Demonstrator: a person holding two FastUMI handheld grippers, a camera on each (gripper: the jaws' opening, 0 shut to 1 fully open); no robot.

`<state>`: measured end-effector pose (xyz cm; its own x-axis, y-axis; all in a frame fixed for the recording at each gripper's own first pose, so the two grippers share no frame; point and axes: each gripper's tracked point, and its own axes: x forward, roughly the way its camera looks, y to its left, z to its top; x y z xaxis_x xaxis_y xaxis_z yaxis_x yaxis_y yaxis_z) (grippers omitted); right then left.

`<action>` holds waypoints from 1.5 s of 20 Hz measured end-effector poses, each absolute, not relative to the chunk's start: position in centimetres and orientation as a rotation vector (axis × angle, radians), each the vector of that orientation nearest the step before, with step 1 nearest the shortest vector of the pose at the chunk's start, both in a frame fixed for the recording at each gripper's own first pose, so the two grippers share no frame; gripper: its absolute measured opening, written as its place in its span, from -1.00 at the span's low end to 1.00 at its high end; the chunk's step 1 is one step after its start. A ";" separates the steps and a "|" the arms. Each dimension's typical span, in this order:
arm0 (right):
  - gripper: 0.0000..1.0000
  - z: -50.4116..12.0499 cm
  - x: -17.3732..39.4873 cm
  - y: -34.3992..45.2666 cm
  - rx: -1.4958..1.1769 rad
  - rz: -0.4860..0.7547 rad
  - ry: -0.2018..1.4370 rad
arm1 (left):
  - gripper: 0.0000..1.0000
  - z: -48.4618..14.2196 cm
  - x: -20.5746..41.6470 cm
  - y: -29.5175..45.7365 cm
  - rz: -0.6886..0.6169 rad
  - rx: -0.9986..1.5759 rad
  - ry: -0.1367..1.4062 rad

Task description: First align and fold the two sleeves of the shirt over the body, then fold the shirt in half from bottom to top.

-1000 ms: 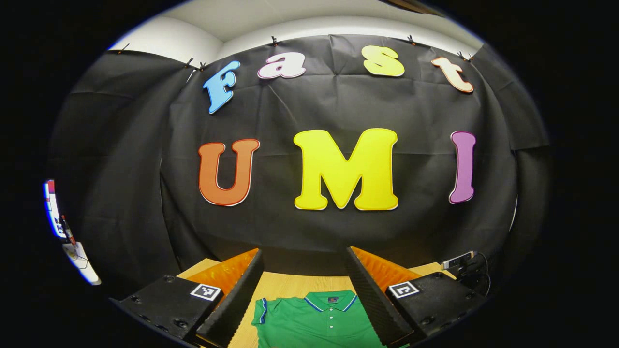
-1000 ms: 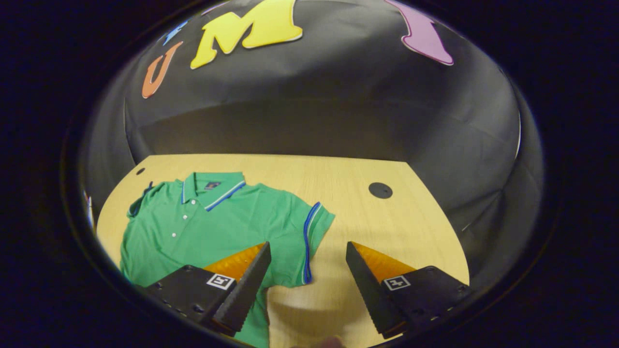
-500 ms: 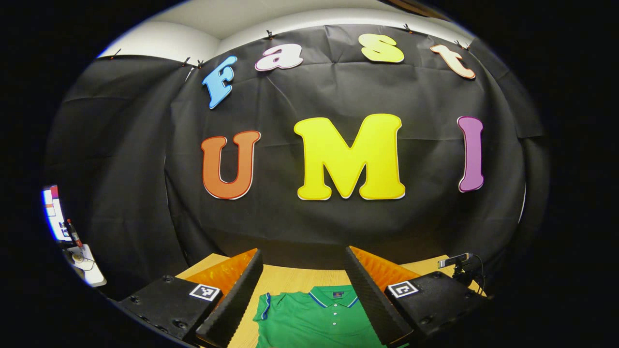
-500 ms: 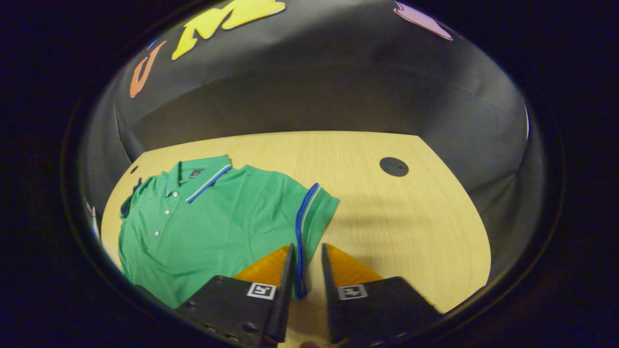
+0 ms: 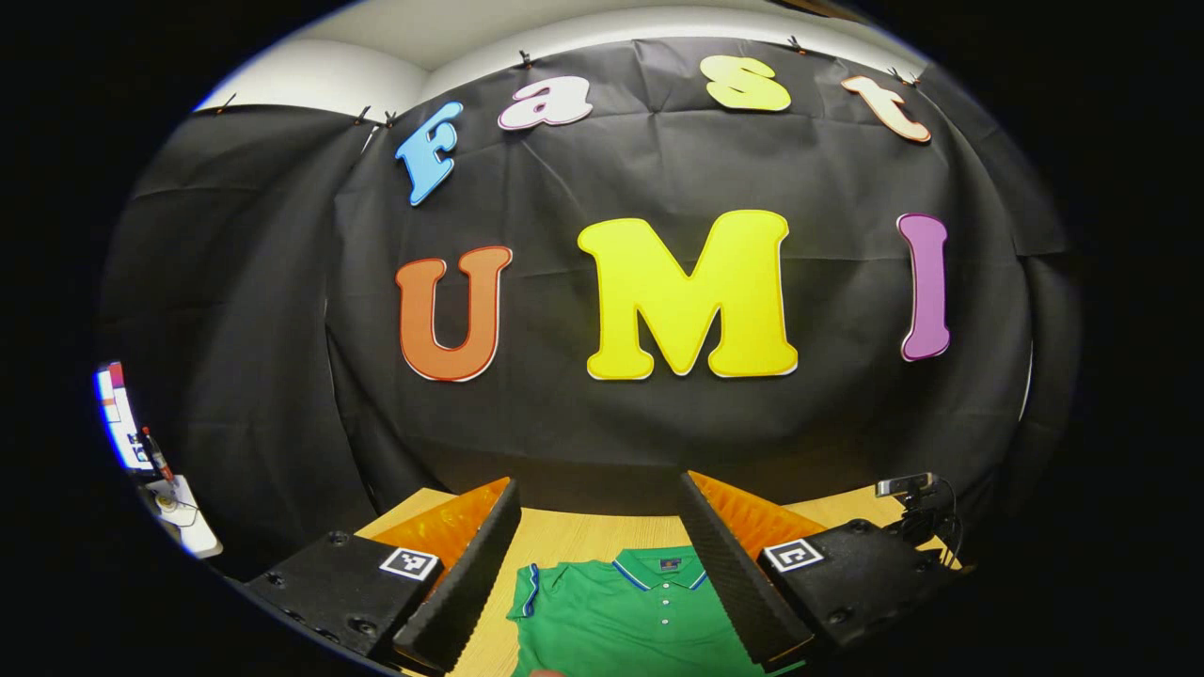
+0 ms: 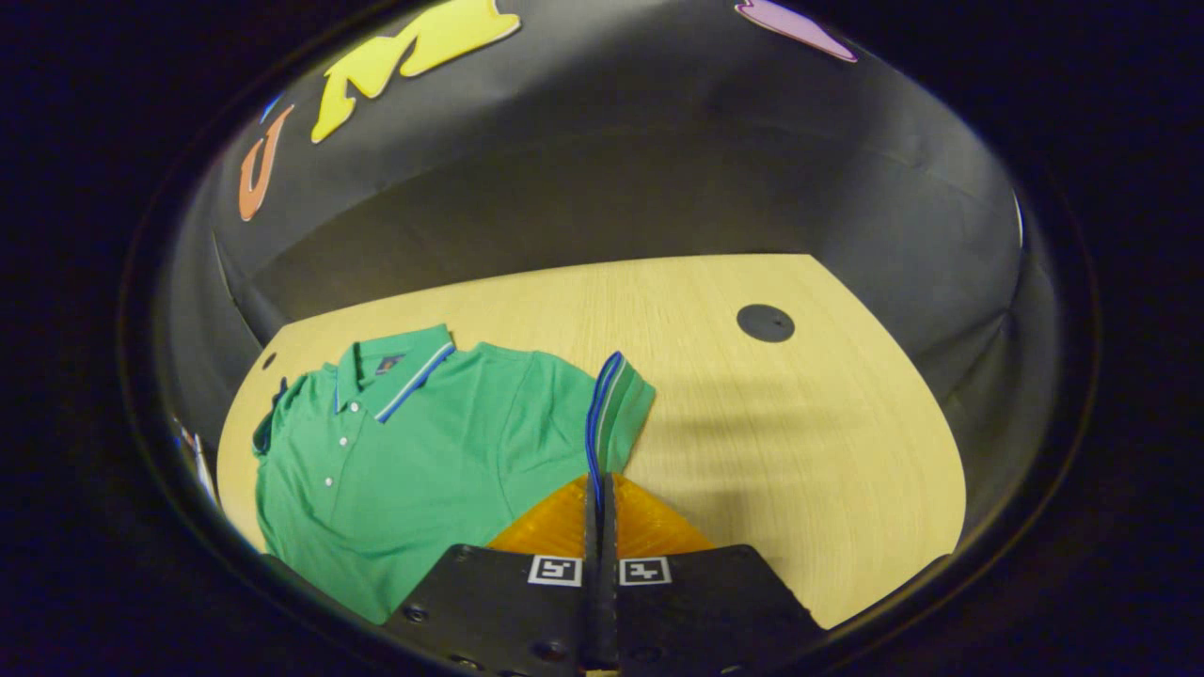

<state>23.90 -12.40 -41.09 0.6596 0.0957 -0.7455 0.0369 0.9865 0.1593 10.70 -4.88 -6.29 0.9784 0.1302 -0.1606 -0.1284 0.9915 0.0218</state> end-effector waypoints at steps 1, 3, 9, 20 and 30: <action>-1.00 -40.1 24.0 -12.0 0.173 0.030 0.837 | 1.00 -6.6 10.6 -4.3 0.133 0.002 0.165; -1.00 -37.9 24.1 -10.9 0.173 0.023 0.811 | 1.00 -7.3 10.4 -2.9 0.139 -0.007 0.177; -1.00 -33.8 24.9 -4.7 0.133 0.012 0.787 | 1.00 -7.9 9.3 2.9 0.156 -0.009 0.169; -0.83 -36.5 24.8 5.7 0.067 0.029 0.842 | 1.00 -9.1 5.7 10.8 0.202 -0.005 0.198; 0.92 -25.4 20.4 5.0 0.038 0.048 0.631 | 1.00 -13.6 9.4 8.9 0.061 -0.059 0.243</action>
